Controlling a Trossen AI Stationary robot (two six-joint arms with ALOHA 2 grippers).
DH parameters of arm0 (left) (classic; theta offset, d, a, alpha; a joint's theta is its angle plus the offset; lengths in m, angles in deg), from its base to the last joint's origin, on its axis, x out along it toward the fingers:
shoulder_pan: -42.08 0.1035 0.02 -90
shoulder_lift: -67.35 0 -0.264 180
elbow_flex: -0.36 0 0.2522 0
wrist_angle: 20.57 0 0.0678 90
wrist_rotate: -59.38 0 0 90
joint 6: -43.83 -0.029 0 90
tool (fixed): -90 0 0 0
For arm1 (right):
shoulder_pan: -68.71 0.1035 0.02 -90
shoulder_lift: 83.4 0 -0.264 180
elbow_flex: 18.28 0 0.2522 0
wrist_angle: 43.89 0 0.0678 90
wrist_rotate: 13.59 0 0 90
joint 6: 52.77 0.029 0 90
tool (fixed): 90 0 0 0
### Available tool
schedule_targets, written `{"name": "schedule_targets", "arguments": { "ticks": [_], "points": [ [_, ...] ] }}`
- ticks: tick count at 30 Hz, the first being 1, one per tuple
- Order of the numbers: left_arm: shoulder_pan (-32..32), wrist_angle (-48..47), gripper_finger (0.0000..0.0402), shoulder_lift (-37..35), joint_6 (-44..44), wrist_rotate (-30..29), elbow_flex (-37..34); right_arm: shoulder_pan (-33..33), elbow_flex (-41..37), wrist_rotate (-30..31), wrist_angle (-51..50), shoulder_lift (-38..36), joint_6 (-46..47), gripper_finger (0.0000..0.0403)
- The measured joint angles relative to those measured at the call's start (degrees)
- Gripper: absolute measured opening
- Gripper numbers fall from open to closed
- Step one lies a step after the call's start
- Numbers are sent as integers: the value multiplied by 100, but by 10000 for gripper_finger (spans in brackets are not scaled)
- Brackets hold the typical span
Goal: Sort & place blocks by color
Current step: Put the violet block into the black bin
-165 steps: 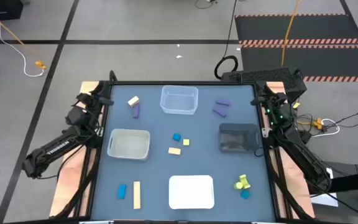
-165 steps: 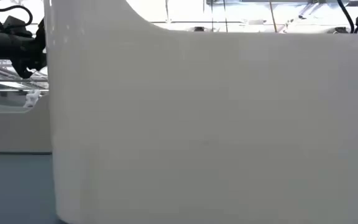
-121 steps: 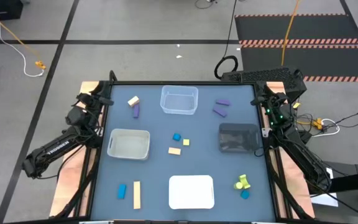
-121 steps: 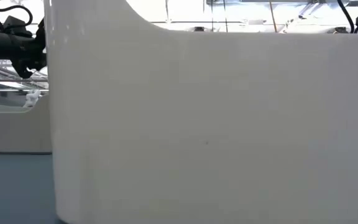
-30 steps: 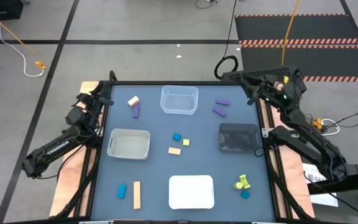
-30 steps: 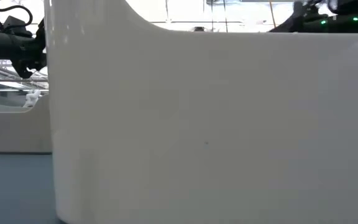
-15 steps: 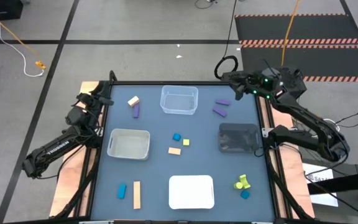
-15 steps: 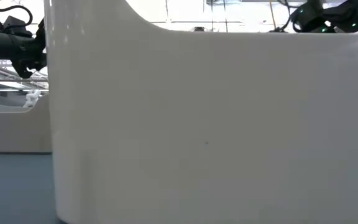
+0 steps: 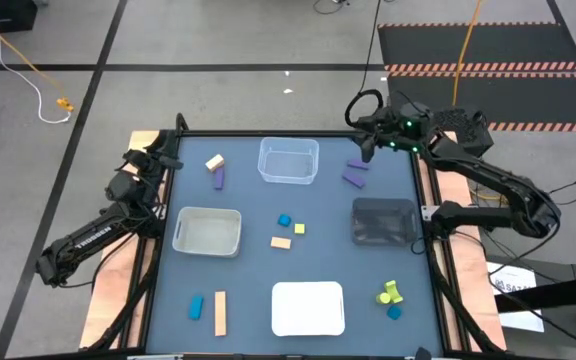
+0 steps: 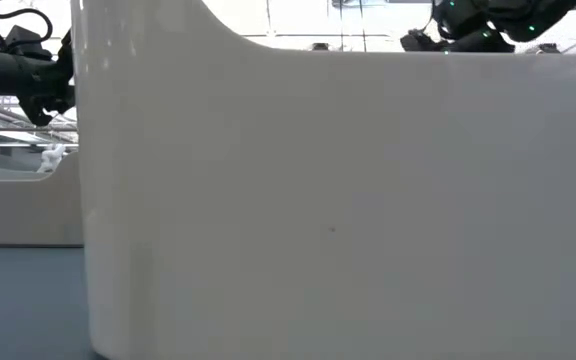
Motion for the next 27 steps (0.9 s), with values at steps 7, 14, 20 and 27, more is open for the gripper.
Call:
{"name": "schedule_targets", "arguments": {
  "ticks": [7, 14, 20, 27],
  "points": [
    [1, -1, 216, 0, -1, -1, 1, 473, 961, 1311, -2138, 428, -649, 221],
    [0, -1, 216, 0, -1, 0, 0, 674, 1275, 1982, -3284, 987, -918, 221],
    [0, 0, 216, 0, 0, 0, 0, 658, 1179, 1981, -3752, 1779, -658, 221],
    [2, 2, 216, 0, 0, 0, 0, 607, 1172, 2279, -3594, 2672, -1473, 221]
  ]
}}
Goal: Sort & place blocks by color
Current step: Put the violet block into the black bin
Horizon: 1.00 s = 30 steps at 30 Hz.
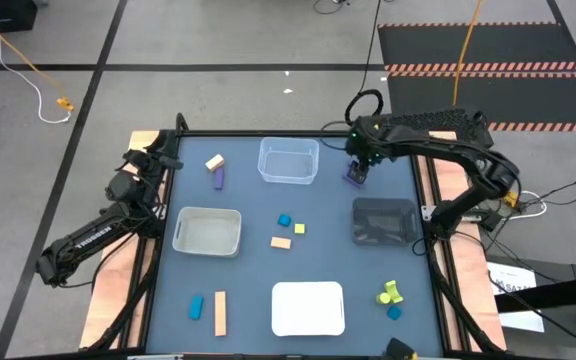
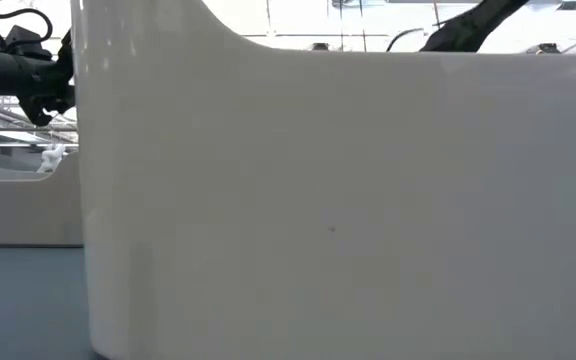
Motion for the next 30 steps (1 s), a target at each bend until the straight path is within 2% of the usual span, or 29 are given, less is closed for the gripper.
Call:
{"name": "schedule_targets", "arguments": {
  "ticks": [11, 19, 23, 27, 30],
  "points": [
    [-2, -2, 216, 0, -1, -1, 0, -299, -4, 148, 567, 915, -209, 221],
    [-1, -2, 216, 0, 0, 0, 1, -502, 22, -93, 729, 1341, -328, 215],
    [0, 0, 216, 0, 0, -1, 0, -506, 20, -138, 706, 1428, -326, 172],
    [-2, -2, 216, 0, 0, -2, 0, -504, 13, -202, 689, 1396, -321, 89],
    [-1, 0, 216, 0, -1, -1, 0, -504, 5, -198, 690, 1287, -237, 82]
  ]
}}
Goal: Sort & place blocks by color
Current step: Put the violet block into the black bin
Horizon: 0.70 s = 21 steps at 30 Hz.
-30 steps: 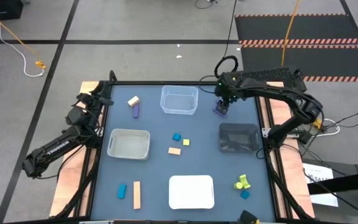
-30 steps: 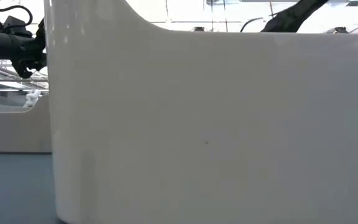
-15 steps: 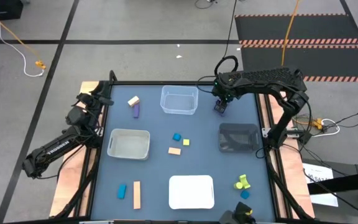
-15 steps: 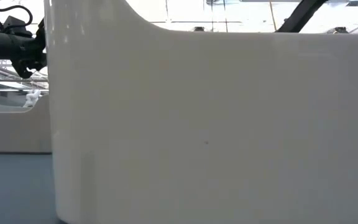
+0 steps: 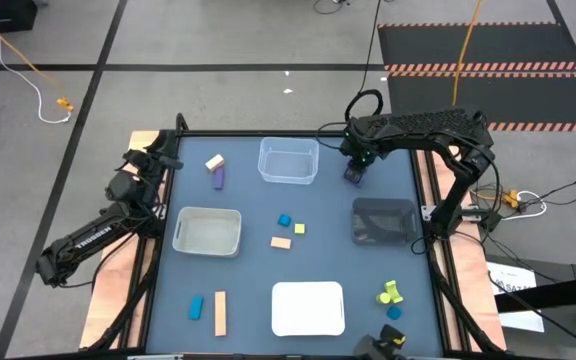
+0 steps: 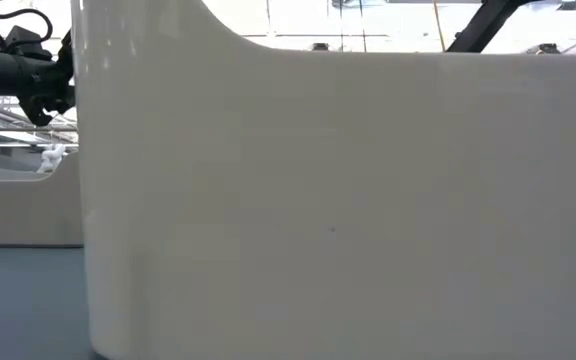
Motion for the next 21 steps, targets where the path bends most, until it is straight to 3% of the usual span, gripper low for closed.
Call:
{"name": "schedule_targets", "arguments": {
  "ticks": [9, 17, 21],
  "points": [
    [1, -1, 216, 0, 1, 1, 0, 7, -23, -46, 365, -1183, 780, 82],
    [0, -1, 216, 0, -1, 0, 0, 164, -20, -1980, 2704, -2389, 2192, 82],
    [1, -2, 216, 0, 1, -1, 0, 413, -16, -2464, 4248, -2655, 2983, 82]
  ]
}}
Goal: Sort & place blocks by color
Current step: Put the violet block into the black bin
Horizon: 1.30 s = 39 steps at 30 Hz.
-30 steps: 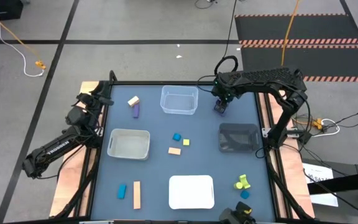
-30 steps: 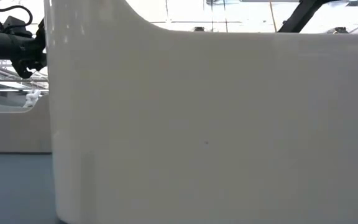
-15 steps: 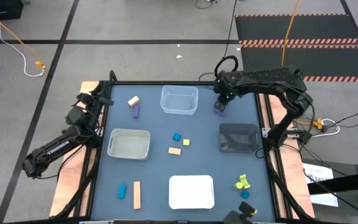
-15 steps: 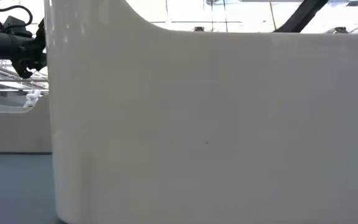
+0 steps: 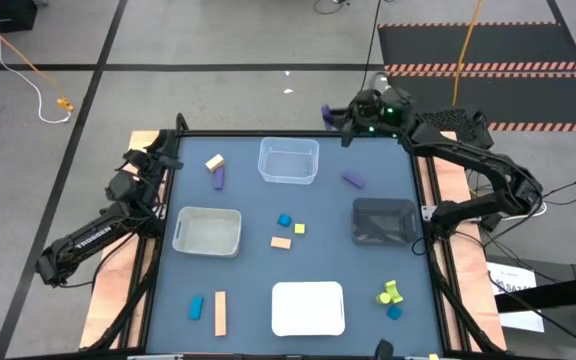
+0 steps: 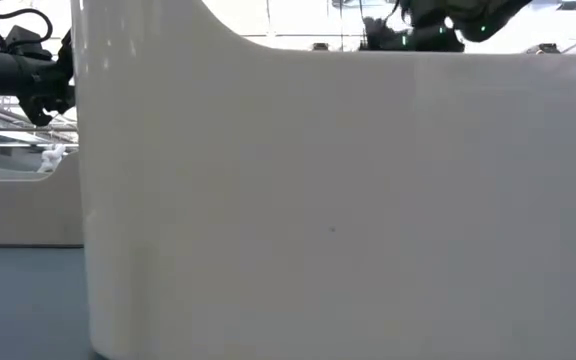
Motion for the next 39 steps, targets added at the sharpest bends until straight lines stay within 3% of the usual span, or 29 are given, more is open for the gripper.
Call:
{"name": "schedule_targets", "arguments": {
  "ticks": [7, 17, 22, 31, 35, 39],
  "points": [
    [-2, 1, 216, 0, -1, 1, 1, 639, 0, -232, 2031, -41, 579, 82],
    [-1, 2, 216, 0, 0, 2, 0, 1332, 0, -62, 1715, -36, 1186, 82],
    [-2, 0, 216, 0, 0, 2, 0, 1644, 4, -63, -337, -226, 2107, 82],
    [-2, 0, 216, 0, -1, 2, 0, 2037, 7, 108, -5360, -932, 2876, 82],
    [-2, 2, 216, 0, -2, 2, 0, 2394, 7, 151, -6820, -1144, 3155, 82],
    [0, 1, 216, 0, -1, 1, 0, 2705, 7, 702, -7654, -1135, 3221, 82]
  ]
}}
